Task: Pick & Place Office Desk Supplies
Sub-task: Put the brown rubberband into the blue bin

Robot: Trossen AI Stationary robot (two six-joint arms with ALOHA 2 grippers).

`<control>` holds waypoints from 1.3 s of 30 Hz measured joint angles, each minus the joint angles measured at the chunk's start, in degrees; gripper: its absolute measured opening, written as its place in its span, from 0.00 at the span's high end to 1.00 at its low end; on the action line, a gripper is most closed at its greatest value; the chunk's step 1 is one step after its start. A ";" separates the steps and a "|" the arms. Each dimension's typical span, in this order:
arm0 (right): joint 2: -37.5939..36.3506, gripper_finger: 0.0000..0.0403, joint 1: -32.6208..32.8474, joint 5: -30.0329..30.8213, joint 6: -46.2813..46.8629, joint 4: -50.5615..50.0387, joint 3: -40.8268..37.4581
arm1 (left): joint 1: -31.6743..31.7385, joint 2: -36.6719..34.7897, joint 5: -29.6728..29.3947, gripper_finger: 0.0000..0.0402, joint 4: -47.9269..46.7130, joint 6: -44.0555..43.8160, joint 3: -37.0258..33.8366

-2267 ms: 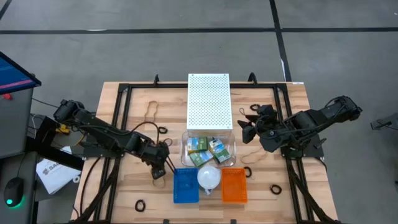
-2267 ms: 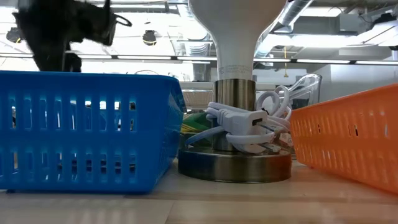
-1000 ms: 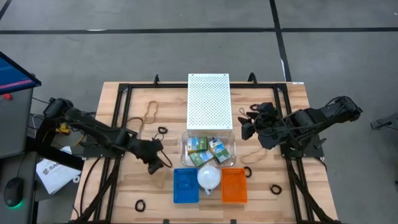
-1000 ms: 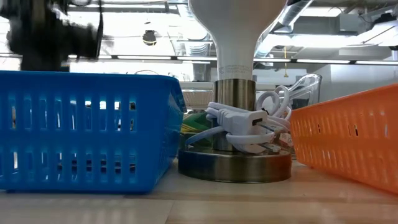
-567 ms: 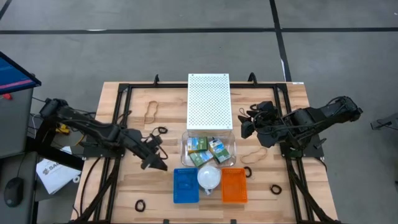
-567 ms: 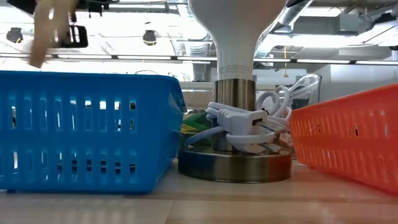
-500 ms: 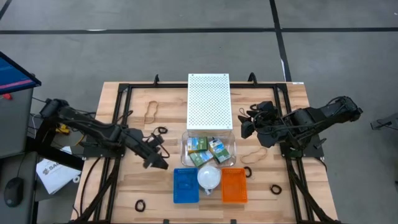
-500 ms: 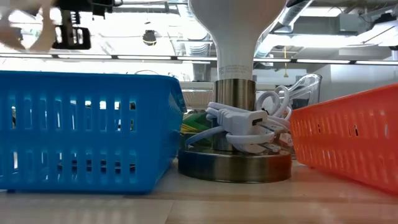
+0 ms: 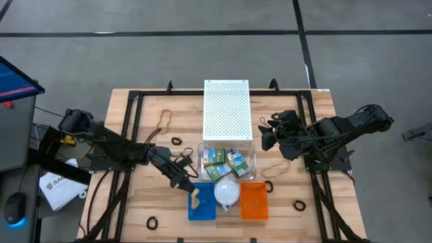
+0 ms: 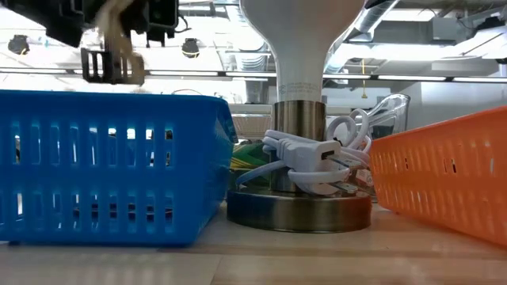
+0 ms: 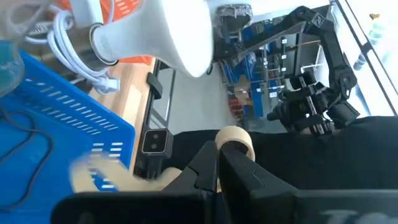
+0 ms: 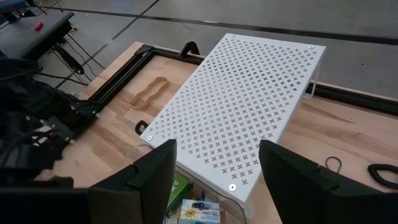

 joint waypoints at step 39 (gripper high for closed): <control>0.00 0.44 -0.07 -0.51 -0.96 -1.25 0.00 | 10.00 -10.27 0.21 0.59 -8.17 5.84 -0.02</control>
